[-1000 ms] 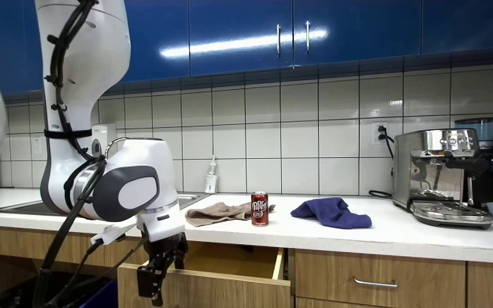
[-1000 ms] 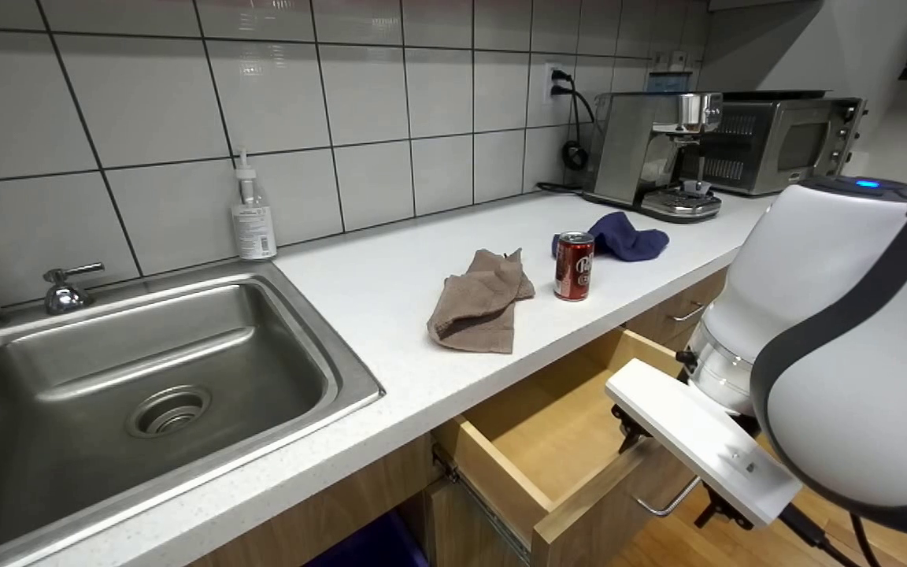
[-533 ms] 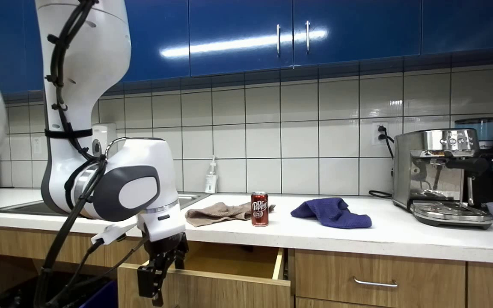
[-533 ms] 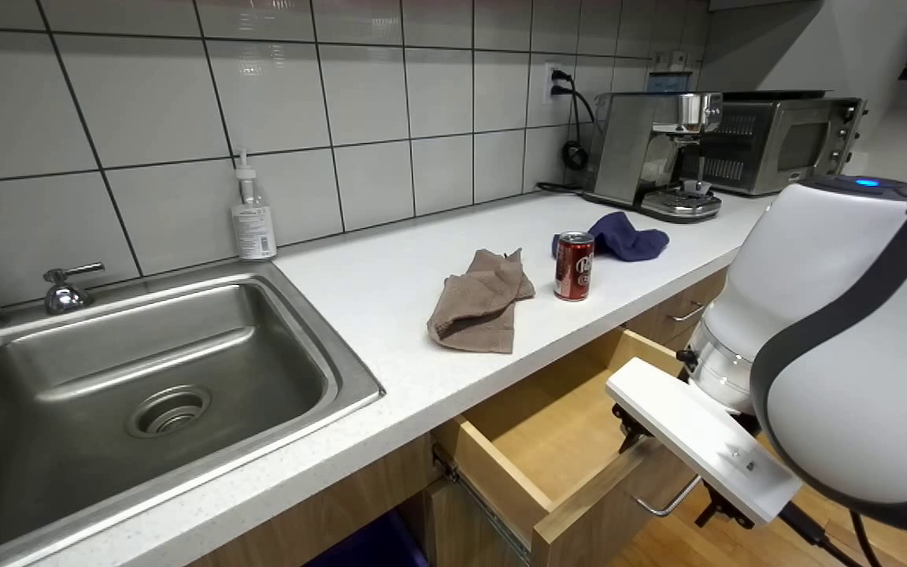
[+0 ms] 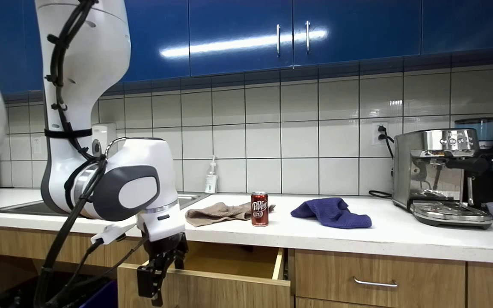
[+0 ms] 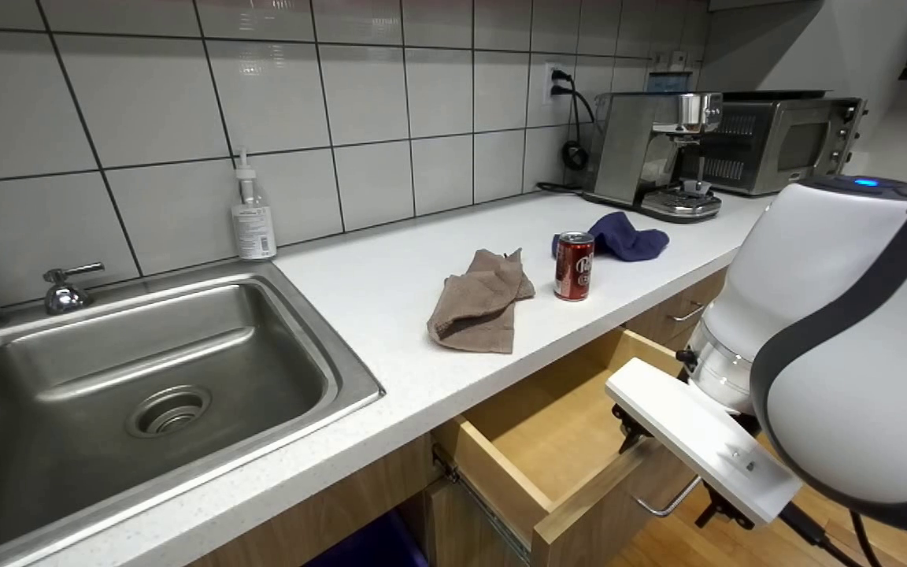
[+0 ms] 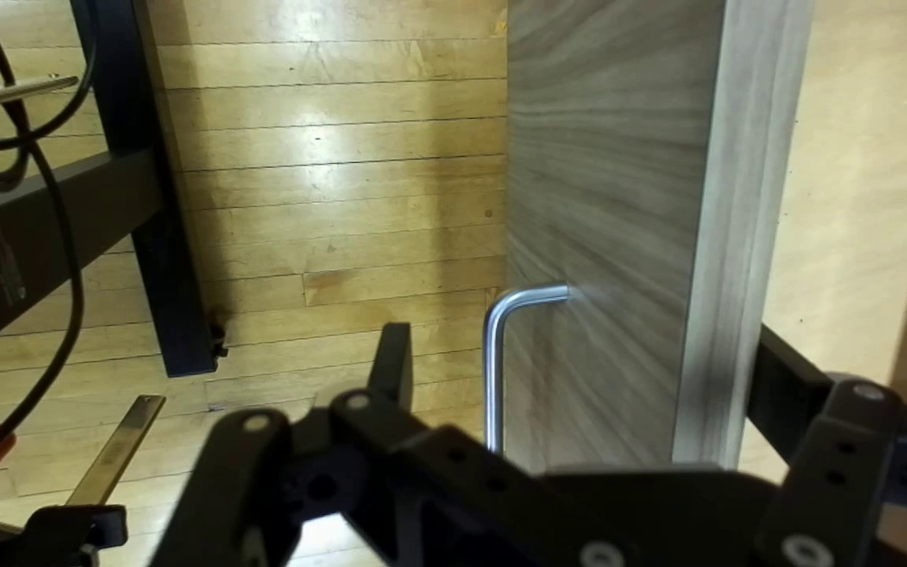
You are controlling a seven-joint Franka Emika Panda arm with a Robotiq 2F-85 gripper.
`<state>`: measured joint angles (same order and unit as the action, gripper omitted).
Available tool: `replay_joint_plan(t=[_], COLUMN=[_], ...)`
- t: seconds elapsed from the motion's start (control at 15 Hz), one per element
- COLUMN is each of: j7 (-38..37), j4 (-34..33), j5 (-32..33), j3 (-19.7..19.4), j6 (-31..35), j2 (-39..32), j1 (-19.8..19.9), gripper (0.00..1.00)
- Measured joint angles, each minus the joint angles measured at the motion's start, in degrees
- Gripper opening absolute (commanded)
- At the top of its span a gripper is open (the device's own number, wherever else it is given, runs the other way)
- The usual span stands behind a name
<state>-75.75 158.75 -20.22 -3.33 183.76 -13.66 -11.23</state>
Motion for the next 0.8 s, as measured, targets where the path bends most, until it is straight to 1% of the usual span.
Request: replay_joint_plan(t=[0.6, 0.8], j7=[0.00, 0.06], j4=[0.00, 0.01], j5=[0.00, 0.02], j3=[0.05, -1.99], j6=[-0.30, -0.32], j2=[0.14, 0.21], j1=[-0.02, -1.04], gripper=[1.00, 1.00])
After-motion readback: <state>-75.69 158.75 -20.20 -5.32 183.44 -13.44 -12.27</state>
